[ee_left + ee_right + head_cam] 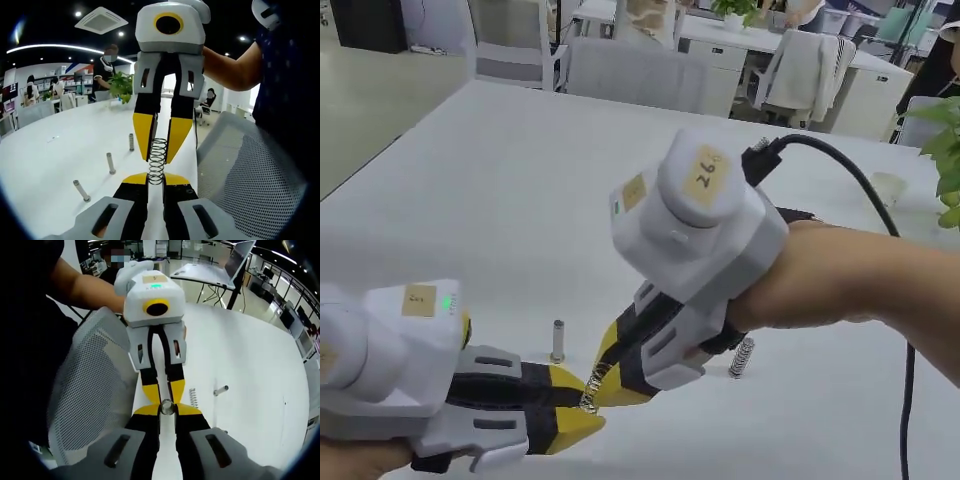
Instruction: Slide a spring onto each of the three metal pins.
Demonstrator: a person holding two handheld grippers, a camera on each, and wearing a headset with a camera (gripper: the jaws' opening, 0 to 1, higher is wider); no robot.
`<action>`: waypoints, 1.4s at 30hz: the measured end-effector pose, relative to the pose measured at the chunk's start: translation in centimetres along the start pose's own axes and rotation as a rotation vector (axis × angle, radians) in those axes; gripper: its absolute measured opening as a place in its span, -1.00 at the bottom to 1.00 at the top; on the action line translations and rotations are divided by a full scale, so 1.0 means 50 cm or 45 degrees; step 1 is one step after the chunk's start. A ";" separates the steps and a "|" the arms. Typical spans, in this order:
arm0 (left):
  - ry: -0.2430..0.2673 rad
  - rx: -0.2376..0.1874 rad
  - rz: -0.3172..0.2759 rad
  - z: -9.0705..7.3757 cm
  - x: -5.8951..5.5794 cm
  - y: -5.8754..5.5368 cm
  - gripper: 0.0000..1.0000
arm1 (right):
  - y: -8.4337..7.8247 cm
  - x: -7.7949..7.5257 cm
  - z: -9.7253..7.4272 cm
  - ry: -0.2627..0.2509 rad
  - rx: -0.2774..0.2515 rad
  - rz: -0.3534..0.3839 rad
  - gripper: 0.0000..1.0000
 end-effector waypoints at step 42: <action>0.088 -0.022 -0.106 -0.021 0.028 -0.027 -0.50 | -0.034 -0.030 -0.006 -0.058 0.112 0.022 -0.84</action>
Point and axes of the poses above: the centre of the closed fingertips' face, and the gripper's own axes: z roughly forward along the fingers, x roughly to its left, y roughly out of its top, the point moved 5 cm from there along -z, roughly backward along the fingers, and after that the axes turned 4 degrees about z, right-handed, at the moved point
